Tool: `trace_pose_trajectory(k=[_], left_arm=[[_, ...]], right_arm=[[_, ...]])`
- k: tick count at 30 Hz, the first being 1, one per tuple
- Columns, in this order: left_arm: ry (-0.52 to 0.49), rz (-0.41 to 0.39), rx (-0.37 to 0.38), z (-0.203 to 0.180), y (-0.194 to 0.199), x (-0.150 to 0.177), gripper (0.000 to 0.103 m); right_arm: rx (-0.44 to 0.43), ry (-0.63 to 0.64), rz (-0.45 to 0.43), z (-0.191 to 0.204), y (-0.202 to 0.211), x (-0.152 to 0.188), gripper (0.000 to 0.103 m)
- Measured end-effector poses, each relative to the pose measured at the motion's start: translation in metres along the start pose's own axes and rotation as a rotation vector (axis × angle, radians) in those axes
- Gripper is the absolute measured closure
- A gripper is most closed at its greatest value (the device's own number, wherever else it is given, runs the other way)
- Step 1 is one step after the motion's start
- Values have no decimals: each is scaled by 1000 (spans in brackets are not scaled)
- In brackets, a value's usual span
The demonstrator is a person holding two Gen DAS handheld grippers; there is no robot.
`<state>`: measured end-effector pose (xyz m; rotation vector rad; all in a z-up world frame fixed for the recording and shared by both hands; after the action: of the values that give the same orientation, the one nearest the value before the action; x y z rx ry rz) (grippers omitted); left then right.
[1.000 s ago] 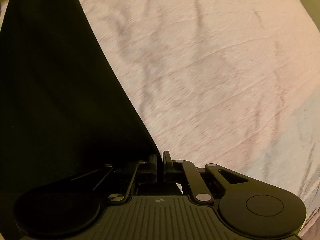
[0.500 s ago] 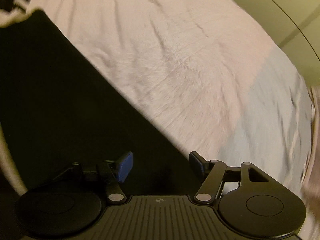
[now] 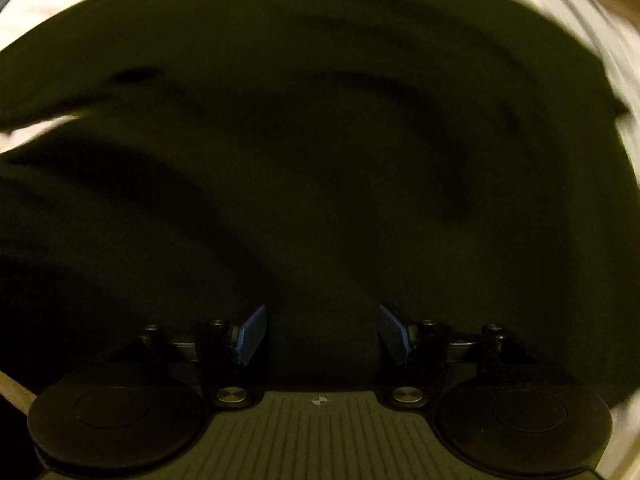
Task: Fold clothes
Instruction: 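Grasp the trouser legs with the left gripper while the right gripper grasps the waistband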
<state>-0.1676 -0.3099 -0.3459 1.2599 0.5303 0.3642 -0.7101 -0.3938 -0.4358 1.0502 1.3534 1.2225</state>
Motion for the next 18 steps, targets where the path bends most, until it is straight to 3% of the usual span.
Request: trace_pose_trajectory(k=[3, 6, 12, 15, 18], left_arm=[[-46, -23, 6, -11, 7, -21, 74], [-91, -54, 19, -21, 13, -48, 73], [-205, -144, 10, -64, 31, -136, 73], [-195, -180, 17, -91, 30, -191, 73], [-181, -215, 34, -118, 28, -246, 73]], right_arm=[[5, -117, -69, -31, 20, 14, 38], [28, -183, -193, -64, 51, 21, 38], [100, -329, -368, -159, 84, 14, 38], [79, -424, -417, -227, 92, -3, 38], [-20, -450, -426, -279, 97, -31, 38]])
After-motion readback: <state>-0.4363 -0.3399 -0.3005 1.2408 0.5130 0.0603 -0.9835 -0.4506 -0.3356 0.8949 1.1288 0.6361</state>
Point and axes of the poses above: each gripper's, at about its wrist camera, not at the fingertips, and y roughly against the way its jaws point, z to its left, x to its underside, the point moved 1 cm from there along -y, roughly the way its jaws point, and after that the axes turned 9 degrees about -y, right-handed, at the moved point
